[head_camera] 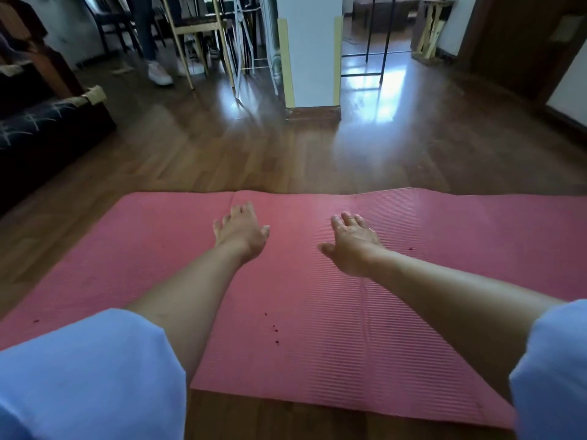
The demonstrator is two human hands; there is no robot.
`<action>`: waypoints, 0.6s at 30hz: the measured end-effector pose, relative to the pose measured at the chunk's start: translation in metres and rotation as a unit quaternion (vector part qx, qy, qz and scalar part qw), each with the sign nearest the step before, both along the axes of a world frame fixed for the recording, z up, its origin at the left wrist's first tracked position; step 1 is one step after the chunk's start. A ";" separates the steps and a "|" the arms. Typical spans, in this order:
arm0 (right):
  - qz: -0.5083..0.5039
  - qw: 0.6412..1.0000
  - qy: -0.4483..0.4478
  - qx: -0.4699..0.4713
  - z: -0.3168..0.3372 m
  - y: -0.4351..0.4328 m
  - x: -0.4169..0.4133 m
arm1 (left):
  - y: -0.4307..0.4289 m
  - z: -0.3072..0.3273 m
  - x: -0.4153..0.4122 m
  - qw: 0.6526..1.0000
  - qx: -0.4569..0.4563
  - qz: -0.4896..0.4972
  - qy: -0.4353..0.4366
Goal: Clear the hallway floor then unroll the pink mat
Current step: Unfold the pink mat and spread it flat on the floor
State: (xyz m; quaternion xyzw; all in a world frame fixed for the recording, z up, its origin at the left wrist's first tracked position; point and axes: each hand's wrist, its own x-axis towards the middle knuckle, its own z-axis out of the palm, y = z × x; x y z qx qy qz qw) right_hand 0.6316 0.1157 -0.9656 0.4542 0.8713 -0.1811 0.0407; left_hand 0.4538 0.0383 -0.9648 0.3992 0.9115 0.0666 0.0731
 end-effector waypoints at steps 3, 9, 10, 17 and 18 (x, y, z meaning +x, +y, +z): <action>-0.011 1.000 0.019 0.008 0.025 0.010 -0.002 | 0.008 0.023 0.002 1.000 0.013 -0.004 0.005; 0.024 0.997 0.057 0.043 0.099 0.042 -0.014 | 0.026 0.093 0.000 0.997 0.065 0.015 0.034; 0.031 0.997 0.058 0.046 0.112 0.045 -0.017 | 0.029 0.104 0.001 0.997 0.069 0.020 0.035; 0.099 0.994 0.047 0.027 0.248 0.058 -0.040 | 0.035 0.231 0.007 0.996 0.071 0.049 0.009; 0.107 0.993 0.047 0.018 0.275 0.058 -0.042 | 0.032 0.258 0.005 0.996 0.072 0.058 0.008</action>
